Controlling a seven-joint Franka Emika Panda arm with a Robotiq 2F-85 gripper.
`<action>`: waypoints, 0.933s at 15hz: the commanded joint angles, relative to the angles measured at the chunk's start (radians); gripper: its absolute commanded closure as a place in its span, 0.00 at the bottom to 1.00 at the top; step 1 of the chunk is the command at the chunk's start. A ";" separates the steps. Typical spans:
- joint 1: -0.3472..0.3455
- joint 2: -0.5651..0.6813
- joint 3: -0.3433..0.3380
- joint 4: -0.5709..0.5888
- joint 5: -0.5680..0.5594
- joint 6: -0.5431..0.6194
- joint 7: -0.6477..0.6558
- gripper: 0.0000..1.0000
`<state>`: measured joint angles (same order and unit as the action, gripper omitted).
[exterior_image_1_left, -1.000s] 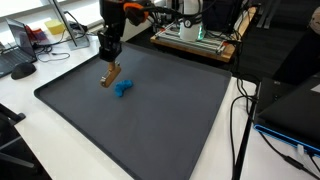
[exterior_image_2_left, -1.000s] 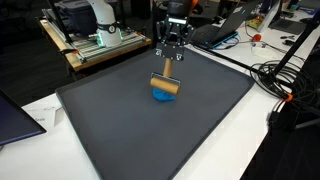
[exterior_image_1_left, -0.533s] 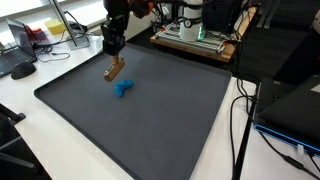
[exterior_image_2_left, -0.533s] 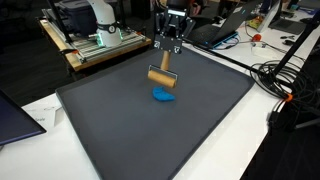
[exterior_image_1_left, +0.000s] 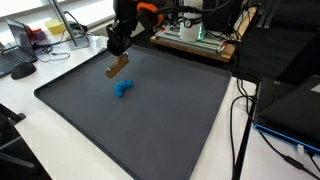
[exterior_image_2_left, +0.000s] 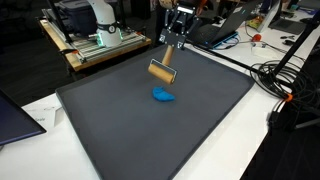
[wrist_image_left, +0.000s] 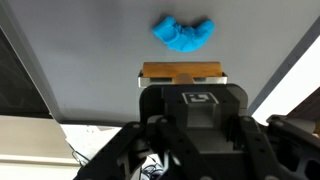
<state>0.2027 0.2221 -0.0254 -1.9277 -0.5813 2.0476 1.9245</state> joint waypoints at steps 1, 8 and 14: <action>0.029 0.114 0.019 0.146 -0.057 -0.122 0.101 0.78; 0.096 0.356 -0.001 0.424 -0.080 -0.351 0.231 0.78; 0.121 0.527 -0.029 0.634 -0.065 -0.470 0.275 0.78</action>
<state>0.2978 0.6629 -0.0286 -1.4295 -0.6335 1.6599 2.1788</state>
